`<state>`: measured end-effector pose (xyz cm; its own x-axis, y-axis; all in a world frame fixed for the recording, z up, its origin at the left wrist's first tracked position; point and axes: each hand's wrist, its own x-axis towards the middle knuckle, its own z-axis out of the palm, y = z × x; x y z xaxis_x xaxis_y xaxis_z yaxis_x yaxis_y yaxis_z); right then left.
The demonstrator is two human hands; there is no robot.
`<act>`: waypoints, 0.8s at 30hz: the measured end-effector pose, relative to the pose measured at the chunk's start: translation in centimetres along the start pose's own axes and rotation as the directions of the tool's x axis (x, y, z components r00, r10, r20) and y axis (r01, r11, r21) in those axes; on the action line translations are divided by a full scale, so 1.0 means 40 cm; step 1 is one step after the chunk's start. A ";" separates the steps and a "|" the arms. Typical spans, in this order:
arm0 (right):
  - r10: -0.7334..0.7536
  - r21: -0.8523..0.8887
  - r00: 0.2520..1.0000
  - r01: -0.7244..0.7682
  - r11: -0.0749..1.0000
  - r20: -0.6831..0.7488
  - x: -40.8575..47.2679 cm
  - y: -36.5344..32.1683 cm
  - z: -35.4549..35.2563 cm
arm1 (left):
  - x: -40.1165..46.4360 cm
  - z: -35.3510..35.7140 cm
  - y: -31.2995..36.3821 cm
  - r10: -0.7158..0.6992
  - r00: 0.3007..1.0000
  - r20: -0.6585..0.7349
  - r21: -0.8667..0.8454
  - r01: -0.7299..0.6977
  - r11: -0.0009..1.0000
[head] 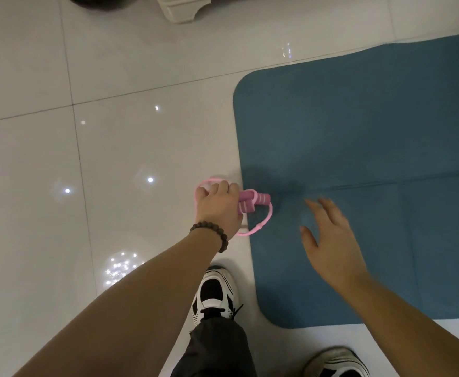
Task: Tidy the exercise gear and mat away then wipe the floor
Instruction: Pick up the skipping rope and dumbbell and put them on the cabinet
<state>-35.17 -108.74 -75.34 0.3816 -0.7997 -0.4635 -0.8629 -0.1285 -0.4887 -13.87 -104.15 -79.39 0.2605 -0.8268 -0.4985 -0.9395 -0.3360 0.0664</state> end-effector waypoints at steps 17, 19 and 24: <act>0.038 0.055 0.976 -0.027 0.998 -0.214 -0.363 -0.319 -0.713 | -0.448 -0.829 0.242 0.086 0.980 -0.178 -0.226 -0.126 0.966; 0.068 0.064 0.961 -0.053 0.997 -0.270 -0.446 -0.347 -0.825 | -0.515 -0.959 0.289 0.159 0.964 -0.213 -0.203 -0.203 0.958; 0.253 0.199 0.857 -0.180 0.963 -0.448 -0.676 -0.389 -1.070 | -0.653 -1.225 0.422 0.355 0.870 -0.343 -0.079 -0.403 0.912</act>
<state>-46.23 -110.21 -23.56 -0.0396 -0.9811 -0.1896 -0.8343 0.1369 -0.5341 -25.63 -110.34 -22.90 -0.0308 -0.9931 -0.1132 -0.9441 -0.0083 0.3295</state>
